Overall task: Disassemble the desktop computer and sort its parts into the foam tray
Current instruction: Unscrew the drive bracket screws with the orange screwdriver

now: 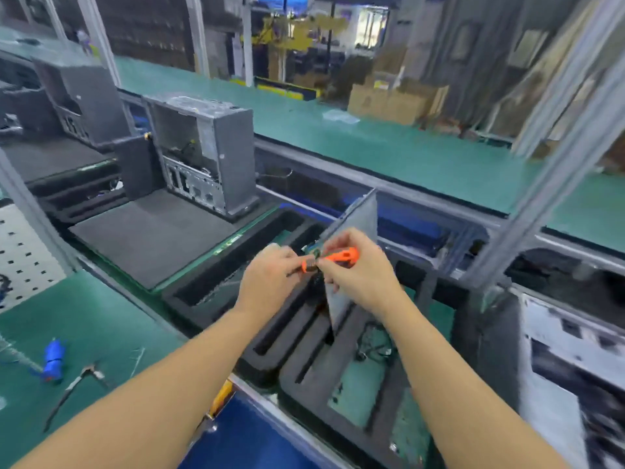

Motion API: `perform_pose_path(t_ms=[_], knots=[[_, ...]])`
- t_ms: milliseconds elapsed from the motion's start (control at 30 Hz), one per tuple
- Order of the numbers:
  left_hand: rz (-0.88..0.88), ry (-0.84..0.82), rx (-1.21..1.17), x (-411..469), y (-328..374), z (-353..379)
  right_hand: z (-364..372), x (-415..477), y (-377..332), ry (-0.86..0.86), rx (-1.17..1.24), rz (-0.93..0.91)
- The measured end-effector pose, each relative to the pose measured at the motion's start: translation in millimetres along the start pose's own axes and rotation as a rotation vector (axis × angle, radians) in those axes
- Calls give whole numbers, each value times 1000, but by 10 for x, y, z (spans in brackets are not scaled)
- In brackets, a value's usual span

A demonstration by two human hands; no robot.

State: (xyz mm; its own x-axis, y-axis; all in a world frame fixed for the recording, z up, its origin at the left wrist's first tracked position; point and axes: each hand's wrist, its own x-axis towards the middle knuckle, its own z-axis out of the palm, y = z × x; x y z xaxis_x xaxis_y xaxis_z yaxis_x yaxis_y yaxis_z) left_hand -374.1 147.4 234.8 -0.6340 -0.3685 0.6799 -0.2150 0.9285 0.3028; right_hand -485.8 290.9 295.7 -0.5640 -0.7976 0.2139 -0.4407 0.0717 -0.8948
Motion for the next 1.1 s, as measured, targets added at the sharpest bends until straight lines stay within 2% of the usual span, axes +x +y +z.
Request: perform_pose_path(t_ms=[133,300,500,700,900,1100], knots=[[83,15,-252,360,967,342,-971,-238,-83,263,-36,-161],[42,-29,-555,543,2069,837,-1968,-646,-7,472,-111,-300],[103,-88,-686,709,3190,1311,-2944,-1118,159,533,-232,-258],[127,-141,-771,860,3997,1723,-3683,-1382,269,570,-394,-233],[94,-204,-836,982,4486,2050,-4226,-1465,439,559,-434,-213],[12,-279,-848,1058,4606,2383,-4394,-1384,748,558,-449,-168]])
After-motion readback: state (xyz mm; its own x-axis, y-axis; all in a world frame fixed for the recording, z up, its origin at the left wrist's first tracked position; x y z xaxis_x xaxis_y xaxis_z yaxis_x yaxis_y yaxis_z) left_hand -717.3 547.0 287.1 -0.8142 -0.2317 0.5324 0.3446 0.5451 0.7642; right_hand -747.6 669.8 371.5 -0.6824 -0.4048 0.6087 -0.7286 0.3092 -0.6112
